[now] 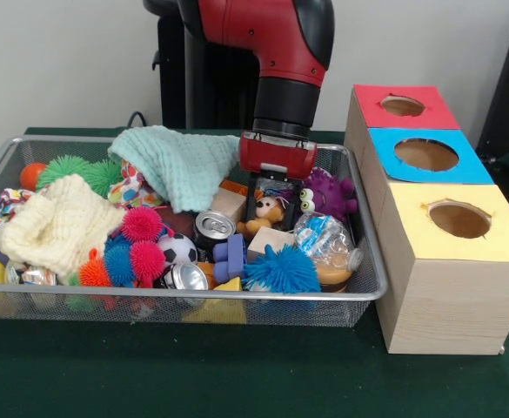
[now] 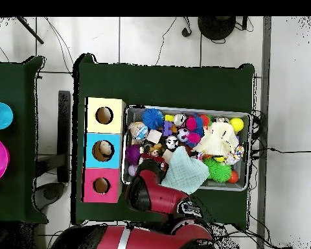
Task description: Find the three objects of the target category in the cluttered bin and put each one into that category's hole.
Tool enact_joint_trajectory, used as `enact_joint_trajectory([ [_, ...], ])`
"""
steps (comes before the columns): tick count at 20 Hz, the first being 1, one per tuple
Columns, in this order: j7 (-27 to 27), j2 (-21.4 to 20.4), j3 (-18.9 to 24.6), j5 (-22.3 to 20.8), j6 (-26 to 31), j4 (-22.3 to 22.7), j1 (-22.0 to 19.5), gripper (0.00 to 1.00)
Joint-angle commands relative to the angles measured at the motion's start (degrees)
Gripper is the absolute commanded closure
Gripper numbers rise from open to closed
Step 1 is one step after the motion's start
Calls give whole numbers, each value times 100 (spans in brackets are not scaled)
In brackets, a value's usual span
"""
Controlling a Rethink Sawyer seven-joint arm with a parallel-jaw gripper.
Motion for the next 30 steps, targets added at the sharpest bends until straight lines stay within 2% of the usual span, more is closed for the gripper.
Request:
enact_joint_trajectory([
  [1,1157,245,227,305,30,-333,58,0],
  [7,960,152,-46,400,368,-202,194,0],
  [8,962,165,-35,352,401,-228,176,100],
  [12,909,117,50,237,672,-256,66,100],
  [16,973,69,-41,523,836,-162,268,100],
  [21,949,-83,-61,447,979,-102,290,100],
  [26,971,-627,-150,422,1334,220,335,100],
  [30,954,-1133,-221,498,1828,402,417,100],
])
